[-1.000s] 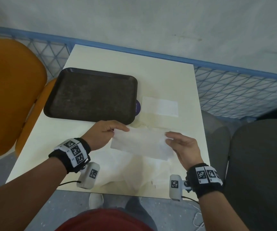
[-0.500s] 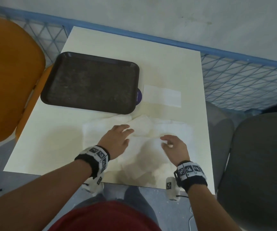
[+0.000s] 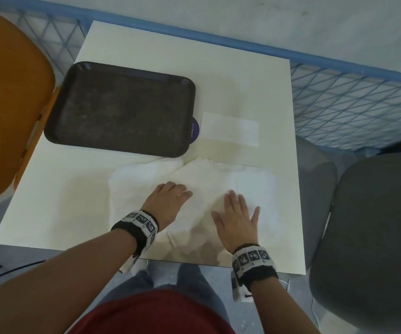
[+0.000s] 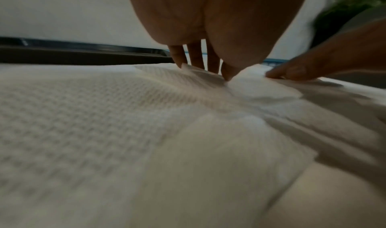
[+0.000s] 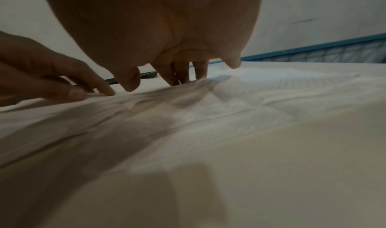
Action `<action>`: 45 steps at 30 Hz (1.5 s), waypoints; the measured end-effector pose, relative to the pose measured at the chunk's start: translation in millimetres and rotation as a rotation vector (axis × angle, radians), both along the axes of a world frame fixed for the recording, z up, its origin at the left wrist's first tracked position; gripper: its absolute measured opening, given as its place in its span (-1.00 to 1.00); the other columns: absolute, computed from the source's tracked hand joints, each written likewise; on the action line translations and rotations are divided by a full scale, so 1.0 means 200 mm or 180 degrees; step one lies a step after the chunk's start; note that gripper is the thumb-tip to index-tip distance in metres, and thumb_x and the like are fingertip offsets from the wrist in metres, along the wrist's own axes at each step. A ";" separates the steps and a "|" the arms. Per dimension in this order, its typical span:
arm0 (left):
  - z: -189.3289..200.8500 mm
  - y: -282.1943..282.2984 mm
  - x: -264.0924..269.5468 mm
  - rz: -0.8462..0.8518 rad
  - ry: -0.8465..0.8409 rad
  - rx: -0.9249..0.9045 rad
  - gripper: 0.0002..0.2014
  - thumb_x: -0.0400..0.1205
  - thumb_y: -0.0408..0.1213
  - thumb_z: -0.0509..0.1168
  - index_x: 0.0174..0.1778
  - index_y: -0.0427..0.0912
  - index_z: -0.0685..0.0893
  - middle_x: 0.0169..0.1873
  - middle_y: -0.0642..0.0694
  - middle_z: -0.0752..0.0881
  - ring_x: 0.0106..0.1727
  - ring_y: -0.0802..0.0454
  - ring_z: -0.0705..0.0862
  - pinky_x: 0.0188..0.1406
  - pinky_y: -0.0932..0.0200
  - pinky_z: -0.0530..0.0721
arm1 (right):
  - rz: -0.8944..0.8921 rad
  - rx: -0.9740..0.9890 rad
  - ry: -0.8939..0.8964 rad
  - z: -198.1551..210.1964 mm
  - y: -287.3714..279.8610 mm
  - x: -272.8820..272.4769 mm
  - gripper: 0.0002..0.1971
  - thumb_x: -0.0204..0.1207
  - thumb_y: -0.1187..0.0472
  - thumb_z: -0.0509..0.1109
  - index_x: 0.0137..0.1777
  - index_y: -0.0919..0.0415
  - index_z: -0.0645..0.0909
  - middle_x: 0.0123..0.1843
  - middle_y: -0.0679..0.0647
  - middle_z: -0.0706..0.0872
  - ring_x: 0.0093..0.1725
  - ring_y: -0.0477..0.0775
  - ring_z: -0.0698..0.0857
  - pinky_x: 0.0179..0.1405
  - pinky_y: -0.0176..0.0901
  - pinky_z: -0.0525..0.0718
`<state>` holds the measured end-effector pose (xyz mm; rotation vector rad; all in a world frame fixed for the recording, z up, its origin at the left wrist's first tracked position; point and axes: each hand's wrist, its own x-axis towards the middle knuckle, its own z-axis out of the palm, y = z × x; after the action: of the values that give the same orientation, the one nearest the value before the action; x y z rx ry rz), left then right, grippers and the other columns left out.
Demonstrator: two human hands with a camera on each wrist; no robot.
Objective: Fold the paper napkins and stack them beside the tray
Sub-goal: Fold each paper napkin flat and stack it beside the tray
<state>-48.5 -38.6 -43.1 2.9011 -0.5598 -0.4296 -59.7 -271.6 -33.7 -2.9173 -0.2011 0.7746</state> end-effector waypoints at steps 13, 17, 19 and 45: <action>0.22 0.01 0.19 0.1866 -0.0064 -0.1971 -0.75 0.62 0.00 0.38 0.22 0.16 0.67 -0.06 0.22 0.68 -0.01 0.25 0.60 0.06 0.29 0.57 | 0.0000 0.1561 -0.0301 0.23 0.00 0.38 -0.72 0.77 0.01 0.25 0.37 -0.02 0.68 0.37 -0.12 0.75 0.34 -0.02 0.69 0.61 -0.04 0.36; 0.11 0.05 0.22 0.2197 0.0526 -0.0717 -0.53 0.61 0.15 0.32 0.40 0.05 0.57 0.22 0.03 0.63 0.23 -0.03 0.60 0.24 -0.02 0.62 | -0.0497 0.1687 0.0063 0.33 -0.12 0.72 -0.66 0.72 -0.07 0.32 0.38 0.02 0.69 0.37 -0.04 0.75 0.36 0.03 0.69 0.26 -0.30 0.47; 0.09 0.04 0.22 0.2196 0.0613 -0.0439 -0.57 0.61 0.12 0.33 0.37 0.08 0.56 0.21 0.03 0.62 0.21 -0.05 0.59 0.22 -0.03 0.62 | -0.0445 0.1604 -0.0053 0.34 -0.16 0.91 -0.68 0.68 -0.09 0.36 0.33 -0.01 0.71 0.31 -0.04 0.78 0.32 0.03 0.70 0.26 -0.27 0.51; 0.57 0.12 0.31 0.1210 -0.0445 -0.1667 -0.75 0.72 -0.05 0.17 0.14 -0.02 0.70 0.00 0.12 0.77 -0.05 0.16 0.73 -0.01 0.25 0.67 | -0.0615 0.3482 0.1082 0.34 -0.14 0.94 -0.09 0.27 0.36 0.64 0.60 -0.14 0.41 0.42 -0.21 0.66 0.35 -0.23 0.67 0.05 -0.29 0.74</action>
<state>14.2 -15.6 70.6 2.4528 -0.0996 -0.0173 127.5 -300.2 33.7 -1.7291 -0.2111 0.7681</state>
